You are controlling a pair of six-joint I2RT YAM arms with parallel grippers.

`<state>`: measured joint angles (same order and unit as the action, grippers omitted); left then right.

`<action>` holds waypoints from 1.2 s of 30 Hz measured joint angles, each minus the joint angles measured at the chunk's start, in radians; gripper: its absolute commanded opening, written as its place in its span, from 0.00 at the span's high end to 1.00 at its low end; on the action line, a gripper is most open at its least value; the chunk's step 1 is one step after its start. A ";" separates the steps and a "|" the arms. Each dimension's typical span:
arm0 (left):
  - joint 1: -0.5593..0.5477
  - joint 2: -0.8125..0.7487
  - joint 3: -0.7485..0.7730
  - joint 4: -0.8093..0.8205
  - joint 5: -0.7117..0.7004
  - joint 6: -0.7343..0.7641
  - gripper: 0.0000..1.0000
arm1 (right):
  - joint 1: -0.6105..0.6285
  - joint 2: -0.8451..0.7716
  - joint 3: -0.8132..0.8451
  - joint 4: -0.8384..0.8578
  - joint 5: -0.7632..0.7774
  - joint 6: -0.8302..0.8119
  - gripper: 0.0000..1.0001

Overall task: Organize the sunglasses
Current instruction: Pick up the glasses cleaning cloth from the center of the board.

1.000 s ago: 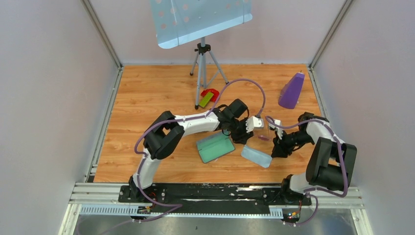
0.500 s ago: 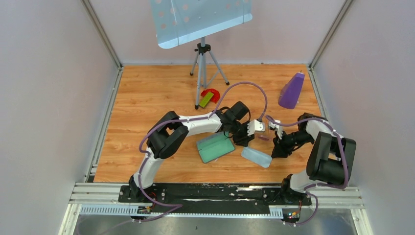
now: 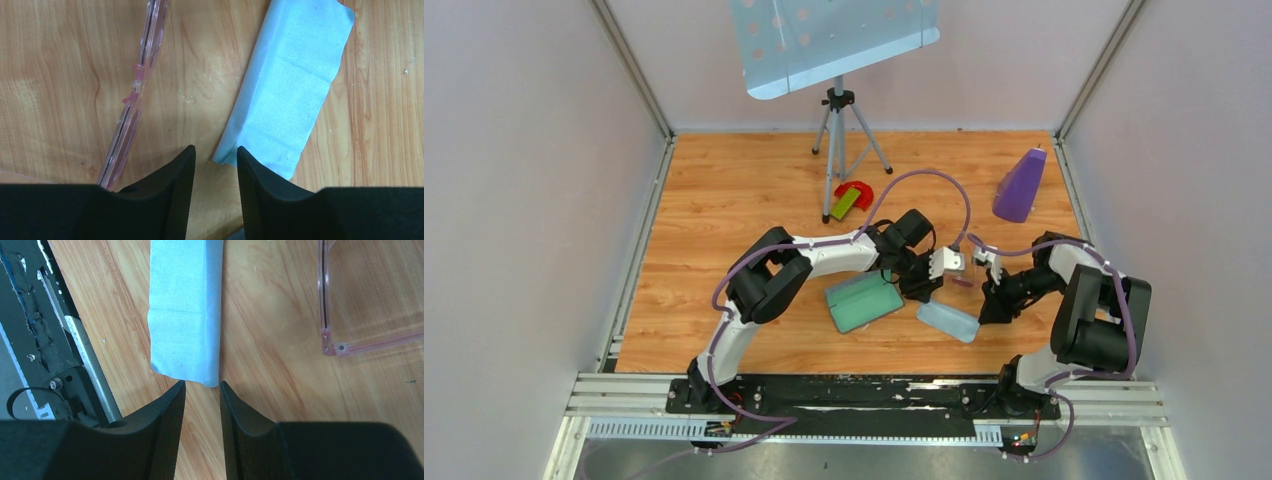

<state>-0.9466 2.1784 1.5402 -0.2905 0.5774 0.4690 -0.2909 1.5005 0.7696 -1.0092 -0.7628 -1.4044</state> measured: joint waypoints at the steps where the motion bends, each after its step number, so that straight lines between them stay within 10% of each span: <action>1: 0.000 0.000 0.000 -0.001 0.002 -0.001 0.59 | -0.001 0.000 0.000 0.000 0.000 0.001 0.64; 36: 0.000 -0.001 0.004 0.026 0.044 -0.009 1.00 | -0.121 0.100 0.055 -0.016 -0.035 0.029 0.55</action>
<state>-0.9466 2.1773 1.5440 -0.2642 0.6212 0.4599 -0.4118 1.6001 0.8249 -1.0256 -0.7979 -1.3754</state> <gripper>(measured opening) 0.005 0.445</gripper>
